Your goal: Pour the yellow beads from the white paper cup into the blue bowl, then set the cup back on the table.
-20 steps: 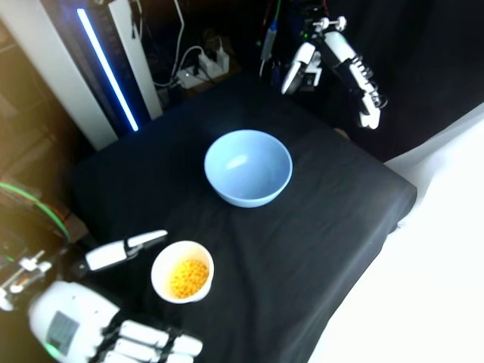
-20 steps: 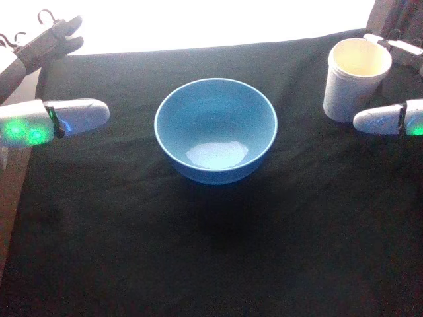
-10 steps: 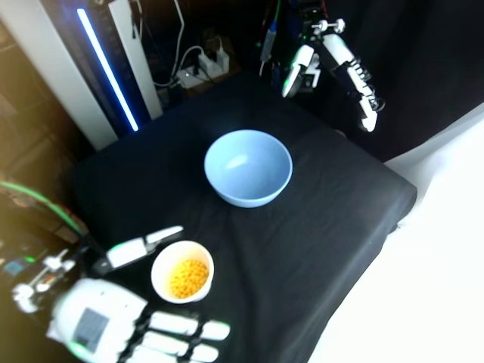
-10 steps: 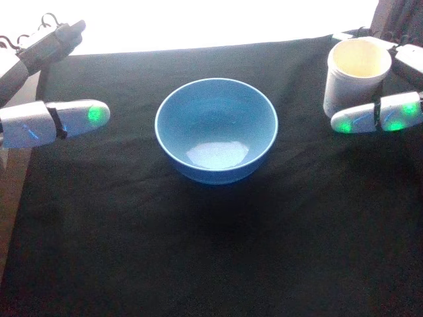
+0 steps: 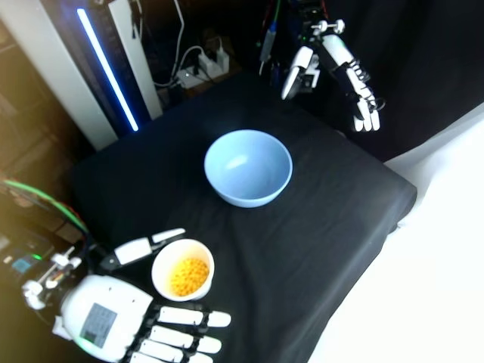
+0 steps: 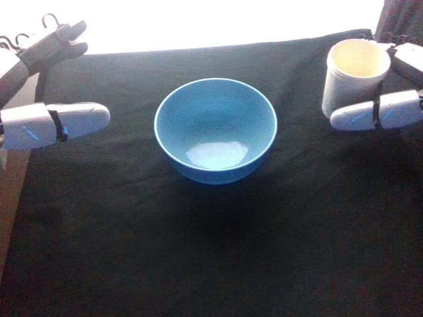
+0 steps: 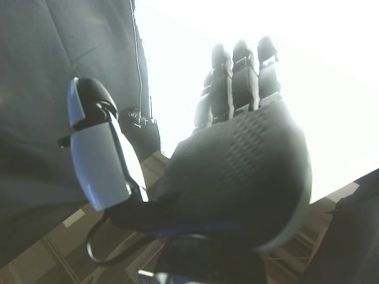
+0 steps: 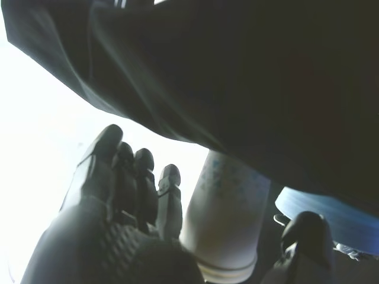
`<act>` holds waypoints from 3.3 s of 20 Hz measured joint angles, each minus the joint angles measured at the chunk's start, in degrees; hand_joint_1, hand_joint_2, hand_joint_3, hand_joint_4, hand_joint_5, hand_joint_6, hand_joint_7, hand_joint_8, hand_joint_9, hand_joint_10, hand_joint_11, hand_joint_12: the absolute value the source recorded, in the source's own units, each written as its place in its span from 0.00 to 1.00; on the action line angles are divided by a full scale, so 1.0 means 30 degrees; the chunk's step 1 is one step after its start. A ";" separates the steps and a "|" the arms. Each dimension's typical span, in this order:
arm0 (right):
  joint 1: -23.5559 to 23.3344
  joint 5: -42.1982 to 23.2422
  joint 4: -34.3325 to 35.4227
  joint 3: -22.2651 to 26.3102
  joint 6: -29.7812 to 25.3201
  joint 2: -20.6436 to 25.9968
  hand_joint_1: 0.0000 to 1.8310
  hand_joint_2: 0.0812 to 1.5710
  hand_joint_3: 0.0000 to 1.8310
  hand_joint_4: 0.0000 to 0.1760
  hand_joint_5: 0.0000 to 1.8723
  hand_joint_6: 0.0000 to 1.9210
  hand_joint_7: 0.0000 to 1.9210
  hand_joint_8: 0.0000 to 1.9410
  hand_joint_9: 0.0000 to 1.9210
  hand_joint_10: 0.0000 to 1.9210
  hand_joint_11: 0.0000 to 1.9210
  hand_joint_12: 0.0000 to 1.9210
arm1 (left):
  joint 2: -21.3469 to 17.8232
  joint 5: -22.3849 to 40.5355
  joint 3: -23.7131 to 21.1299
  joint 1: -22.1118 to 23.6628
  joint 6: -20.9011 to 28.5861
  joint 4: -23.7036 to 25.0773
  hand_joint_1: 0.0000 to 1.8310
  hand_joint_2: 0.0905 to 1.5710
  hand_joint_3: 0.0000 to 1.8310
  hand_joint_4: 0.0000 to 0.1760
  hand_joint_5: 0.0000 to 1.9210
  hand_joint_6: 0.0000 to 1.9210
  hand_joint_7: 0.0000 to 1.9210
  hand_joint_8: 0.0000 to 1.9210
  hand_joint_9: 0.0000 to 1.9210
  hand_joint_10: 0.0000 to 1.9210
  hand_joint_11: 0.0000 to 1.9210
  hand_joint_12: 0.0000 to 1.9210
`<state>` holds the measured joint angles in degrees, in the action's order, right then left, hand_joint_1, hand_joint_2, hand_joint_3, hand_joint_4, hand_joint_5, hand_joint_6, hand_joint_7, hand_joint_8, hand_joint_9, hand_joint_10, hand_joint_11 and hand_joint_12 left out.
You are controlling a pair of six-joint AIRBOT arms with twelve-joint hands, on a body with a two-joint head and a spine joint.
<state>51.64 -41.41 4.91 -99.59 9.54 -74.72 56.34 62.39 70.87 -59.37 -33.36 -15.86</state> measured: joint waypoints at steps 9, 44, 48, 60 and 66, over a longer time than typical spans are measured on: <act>-0.0350 0.0066 -0.0160 -0.0029 0.0000 -0.0022 0.21 0.47 0.00 0.63 0.32 0.00 0.14 0.00 0.04 0.00 0.00 0.12 | 0.0219 0.0000 0.0000 -0.0007 0.0051 -0.0029 0.35 0.56 0.00 0.00 0.03 0.00 0.12 0.00 0.08 0.00 0.00 0.14; -0.1676 -0.2703 -0.1173 0.1392 0.0007 0.0991 0.67 0.68 0.00 0.05 0.51 0.56 0.58 0.37 0.60 0.01 0.39 0.48 | 0.0313 -0.0007 0.0058 -0.0007 0.0058 -0.0066 0.35 0.56 0.00 0.00 0.02 0.00 0.13 0.00 0.08 0.00 0.00 0.13; -0.1676 -0.3264 -0.1151 0.1566 0.0007 0.1137 0.67 0.67 0.00 0.00 0.52 0.49 0.59 0.39 0.65 0.00 0.41 0.50 | 0.0335 -0.0022 0.0058 0.0000 0.0058 -0.0058 0.36 0.56 0.00 0.00 0.04 0.00 0.13 0.00 0.08 0.00 0.00 0.12; -0.4903 -0.4364 -0.5151 0.2776 -0.0044 0.1654 0.67 0.68 0.00 0.00 0.54 0.43 0.57 0.47 0.64 0.00 0.30 0.65 | 0.0342 -0.0007 0.0138 0.0000 0.0073 -0.0080 0.34 0.55 0.00 0.00 0.04 0.00 0.10 0.00 0.07 0.00 0.00 0.16; -0.5901 -0.3249 -0.7504 0.2885 -0.0044 0.1683 0.67 0.67 0.00 0.13 0.53 0.49 0.59 0.38 0.63 0.00 0.31 0.57 | 0.0342 -0.0066 0.0146 0.0000 0.0080 -0.0007 0.37 0.55 0.00 0.00 0.04 0.00 0.07 0.00 0.07 0.00 0.00 0.26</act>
<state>33.93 -51.16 -17.61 -90.94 9.41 -69.67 57.36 62.19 71.31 -59.37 -33.12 -15.88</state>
